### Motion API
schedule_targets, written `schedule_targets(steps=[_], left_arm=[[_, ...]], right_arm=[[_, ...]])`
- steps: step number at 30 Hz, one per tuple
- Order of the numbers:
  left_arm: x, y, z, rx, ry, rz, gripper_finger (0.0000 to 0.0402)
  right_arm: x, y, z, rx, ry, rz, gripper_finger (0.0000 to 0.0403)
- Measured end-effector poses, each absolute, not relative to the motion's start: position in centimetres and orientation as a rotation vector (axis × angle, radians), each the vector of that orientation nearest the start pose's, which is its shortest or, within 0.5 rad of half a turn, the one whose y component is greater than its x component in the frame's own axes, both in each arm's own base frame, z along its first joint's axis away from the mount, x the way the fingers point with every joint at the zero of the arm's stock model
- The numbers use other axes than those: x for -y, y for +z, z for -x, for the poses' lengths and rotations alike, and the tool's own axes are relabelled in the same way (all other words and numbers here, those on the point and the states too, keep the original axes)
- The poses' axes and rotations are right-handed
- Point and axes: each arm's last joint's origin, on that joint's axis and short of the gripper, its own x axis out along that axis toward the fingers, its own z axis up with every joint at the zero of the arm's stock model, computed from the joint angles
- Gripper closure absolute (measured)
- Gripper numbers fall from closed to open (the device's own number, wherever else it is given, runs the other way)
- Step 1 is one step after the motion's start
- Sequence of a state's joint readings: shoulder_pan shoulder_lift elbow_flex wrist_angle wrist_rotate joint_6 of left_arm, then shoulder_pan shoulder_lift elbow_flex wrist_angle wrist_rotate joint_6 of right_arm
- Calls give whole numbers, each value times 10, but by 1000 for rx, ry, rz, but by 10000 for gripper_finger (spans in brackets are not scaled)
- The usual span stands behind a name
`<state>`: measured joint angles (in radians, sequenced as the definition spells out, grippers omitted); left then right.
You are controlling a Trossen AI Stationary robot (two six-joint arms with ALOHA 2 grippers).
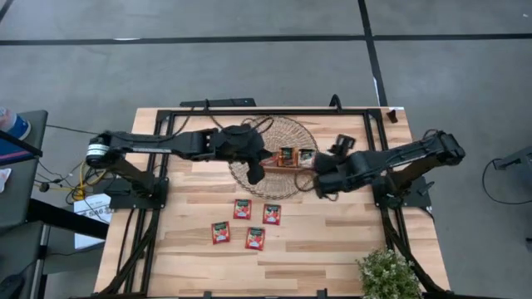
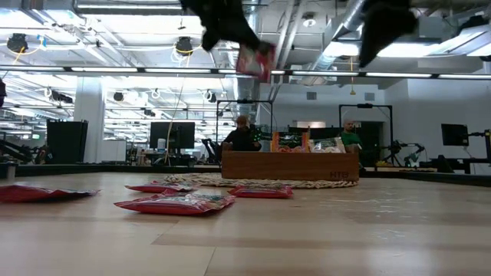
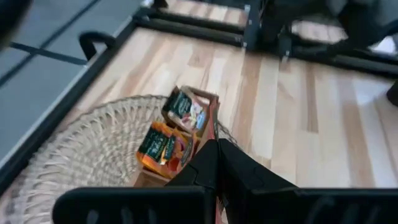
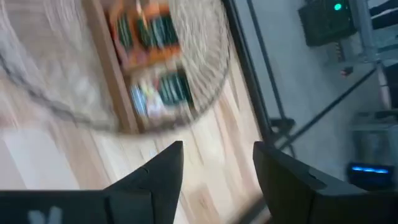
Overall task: Pick & Place Tea
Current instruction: Put the red tea bag into the left slot of the wooden organizer
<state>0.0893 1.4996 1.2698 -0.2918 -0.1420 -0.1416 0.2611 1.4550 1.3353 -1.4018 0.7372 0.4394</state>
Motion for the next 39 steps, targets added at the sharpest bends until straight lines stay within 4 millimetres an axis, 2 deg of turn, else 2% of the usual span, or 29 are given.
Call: schedule_targets(steps=[5, 9, 14, 19, 23, 30, 39], left_arm=[[-56, 298, -351, -538, 230, 147, 401], [-72, 292, -353, -550, 233, 113, 401], [-94, 281, -347, -563, 254, 138, 401], [-107, 252, -337, -575, 263, 179, 401], [-113, 239, -333, -479, 255, 200, 401], [-121, 220, -322, -506, 229, 239, 401], [-123, 214, -324, -500, 192, 213, 401]], right_arm=[[-50, 317, -225, -1126, -646, 401, 228], [-46, 318, -203, -1073, -637, 351, 236], [-39, 324, -173, -976, -641, 231, 246], [-34, 331, -158, -890, -595, 131, 255], [-33, 334, -153, -861, -591, 113, 260], [-33, 334, -155, -859, -584, 103, 262], [-32, 336, -159, -831, -583, 58, 266]])
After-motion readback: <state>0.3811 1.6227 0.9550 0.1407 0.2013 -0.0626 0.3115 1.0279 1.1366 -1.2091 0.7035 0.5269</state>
